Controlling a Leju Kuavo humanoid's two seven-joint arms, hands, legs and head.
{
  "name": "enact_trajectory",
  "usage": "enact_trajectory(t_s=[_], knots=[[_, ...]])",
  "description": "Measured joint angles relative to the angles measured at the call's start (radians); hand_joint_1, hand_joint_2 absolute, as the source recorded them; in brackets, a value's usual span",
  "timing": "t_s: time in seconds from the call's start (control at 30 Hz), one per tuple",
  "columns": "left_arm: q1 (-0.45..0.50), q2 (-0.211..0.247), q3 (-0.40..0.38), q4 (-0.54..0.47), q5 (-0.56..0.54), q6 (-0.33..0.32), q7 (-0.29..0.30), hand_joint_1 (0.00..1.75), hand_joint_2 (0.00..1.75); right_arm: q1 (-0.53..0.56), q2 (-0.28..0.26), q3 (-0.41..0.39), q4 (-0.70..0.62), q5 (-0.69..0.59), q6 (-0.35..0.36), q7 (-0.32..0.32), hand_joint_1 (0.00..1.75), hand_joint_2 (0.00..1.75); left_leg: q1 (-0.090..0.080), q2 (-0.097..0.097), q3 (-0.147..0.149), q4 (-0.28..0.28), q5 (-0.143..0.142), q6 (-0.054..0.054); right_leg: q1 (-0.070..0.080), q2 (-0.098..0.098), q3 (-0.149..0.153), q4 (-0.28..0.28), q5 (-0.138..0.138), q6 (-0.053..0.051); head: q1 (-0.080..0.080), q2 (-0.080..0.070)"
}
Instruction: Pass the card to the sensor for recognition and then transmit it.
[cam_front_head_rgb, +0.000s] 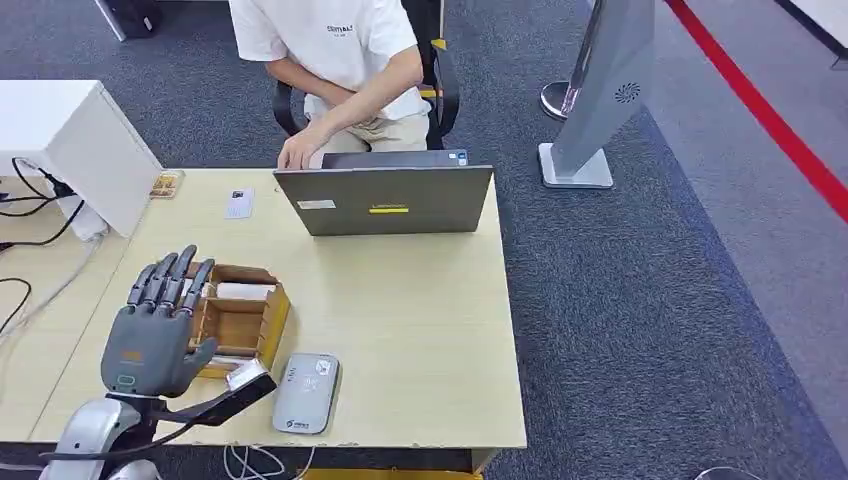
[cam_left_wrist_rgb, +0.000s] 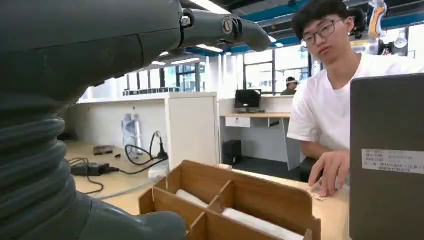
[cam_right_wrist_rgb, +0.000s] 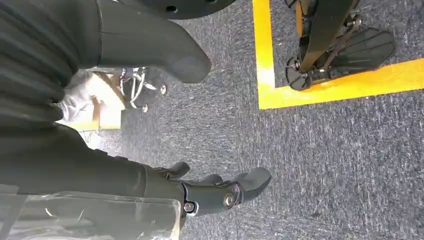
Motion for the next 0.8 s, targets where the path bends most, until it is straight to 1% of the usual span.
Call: enact_trajectory(t_s=[0.17, 0.47, 0.8], knots=[[0.035, -0.001, 0.034, 0.000, 0.018, -0.010, 0.005, 0.00, 1.75, 0.001, -0.003, -0.005, -0.002, 0.005, 0.000, 0.002, 0.00, 1.75, 0.000, 0.000, 0.000, 0.000, 0.000, 0.000, 0.000, 0.000, 0.000, 0.000, 0.000, 0.000, 0.000, 0.000], [0.127, -0.031, 0.097, 0.000, 0.040, -0.013, 0.008, 0.00, 1.75, 0.001, -0.003, -0.010, -0.007, 0.006, 0.000, 0.002, 0.00, 1.75, 0.000, 0.000, 0.000, 0.000, 0.000, 0.000, 0.000, 0.000, 0.000, 0.000, 0.000, 0.000, 0.000, 0.000], [0.184, -0.059, 0.128, 0.000, 0.046, -0.013, 0.010, 0.00, 1.75, 0.001, -0.003, -0.026, -0.010, 0.013, 0.000, 0.002, 0.00, 1.75, 0.000, 0.000, 0.000, 0.000, 0.000, 0.000, 0.000, 0.000, 0.000, 0.000, 0.000, 0.000, 0.000, 0.000]])
